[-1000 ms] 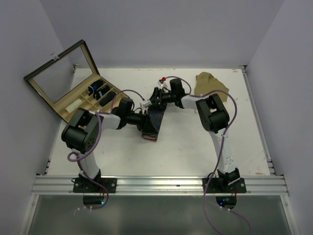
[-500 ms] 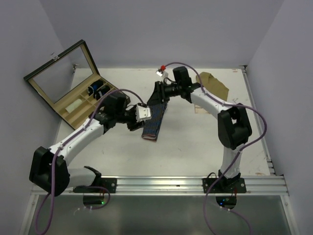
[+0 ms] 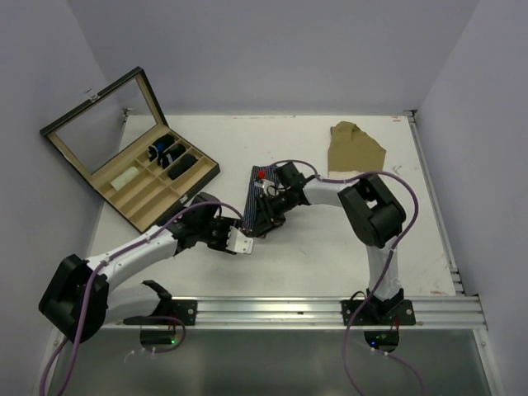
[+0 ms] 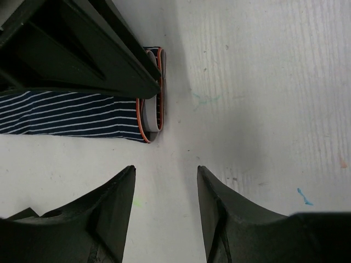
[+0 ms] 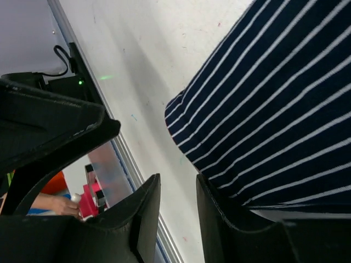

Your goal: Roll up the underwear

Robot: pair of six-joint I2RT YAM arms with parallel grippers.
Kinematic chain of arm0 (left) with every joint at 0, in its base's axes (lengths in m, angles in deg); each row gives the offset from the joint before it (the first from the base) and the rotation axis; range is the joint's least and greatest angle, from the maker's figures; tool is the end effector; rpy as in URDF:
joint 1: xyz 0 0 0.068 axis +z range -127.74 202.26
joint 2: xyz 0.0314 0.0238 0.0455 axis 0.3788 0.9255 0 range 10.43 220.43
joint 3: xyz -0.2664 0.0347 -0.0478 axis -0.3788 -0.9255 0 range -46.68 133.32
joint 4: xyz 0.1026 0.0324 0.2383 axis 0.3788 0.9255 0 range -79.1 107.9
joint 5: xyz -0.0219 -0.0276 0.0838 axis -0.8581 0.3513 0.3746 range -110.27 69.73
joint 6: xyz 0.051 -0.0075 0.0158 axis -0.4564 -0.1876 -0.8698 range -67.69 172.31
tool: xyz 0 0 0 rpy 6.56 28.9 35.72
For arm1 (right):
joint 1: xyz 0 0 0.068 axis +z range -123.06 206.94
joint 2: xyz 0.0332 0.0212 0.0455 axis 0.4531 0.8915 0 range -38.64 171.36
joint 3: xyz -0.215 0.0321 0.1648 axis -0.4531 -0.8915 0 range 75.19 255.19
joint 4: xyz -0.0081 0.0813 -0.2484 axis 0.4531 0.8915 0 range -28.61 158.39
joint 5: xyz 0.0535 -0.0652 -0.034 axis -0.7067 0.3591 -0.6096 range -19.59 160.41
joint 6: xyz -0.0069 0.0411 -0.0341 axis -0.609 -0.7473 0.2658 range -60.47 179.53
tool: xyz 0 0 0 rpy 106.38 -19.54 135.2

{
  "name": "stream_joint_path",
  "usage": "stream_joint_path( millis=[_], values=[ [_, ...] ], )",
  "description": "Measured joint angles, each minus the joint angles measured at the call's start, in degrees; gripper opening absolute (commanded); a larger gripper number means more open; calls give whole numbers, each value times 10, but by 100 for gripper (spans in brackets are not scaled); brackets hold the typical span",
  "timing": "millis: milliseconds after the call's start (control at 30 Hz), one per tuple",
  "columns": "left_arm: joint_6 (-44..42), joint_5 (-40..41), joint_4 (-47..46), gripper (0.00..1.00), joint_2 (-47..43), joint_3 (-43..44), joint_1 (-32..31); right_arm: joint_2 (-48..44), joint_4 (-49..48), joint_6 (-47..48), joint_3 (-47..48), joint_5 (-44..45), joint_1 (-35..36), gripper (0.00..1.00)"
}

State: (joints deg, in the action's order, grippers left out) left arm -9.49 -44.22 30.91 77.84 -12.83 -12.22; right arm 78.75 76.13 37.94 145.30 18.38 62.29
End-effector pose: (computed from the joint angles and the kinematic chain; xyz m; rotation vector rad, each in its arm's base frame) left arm 0.1726 -0.1359 0.1861 1.9106 1.4858 -0.3100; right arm 0.3074 0.2525 0.1240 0.6541 -2.6598 -1.4896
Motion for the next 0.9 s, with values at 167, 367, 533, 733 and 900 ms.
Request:
stream_joint_path(
  millis=[167, 367, 533, 733, 900],
  values=[
    [-9, 0, -12, 52, 0, 0, -14, -13, -42, -37, -17, -15, -8, 35],
    [-11, -13, -11, 52, -8, 0, -16, -82, -131, -110, -40, -42, -17, 33],
    [-19, -16, -16, 52, -2, 0, -16, -85, -182, -140, -42, -42, -31, 30],
    [-25, -19, -39, 52, 33, 0, -16, -19, -182, -126, -42, -21, -33, 27],
    [-39, -28, -59, 54, 57, 0, -17, 33, -155, -97, -40, -18, -33, 26]
  ],
)
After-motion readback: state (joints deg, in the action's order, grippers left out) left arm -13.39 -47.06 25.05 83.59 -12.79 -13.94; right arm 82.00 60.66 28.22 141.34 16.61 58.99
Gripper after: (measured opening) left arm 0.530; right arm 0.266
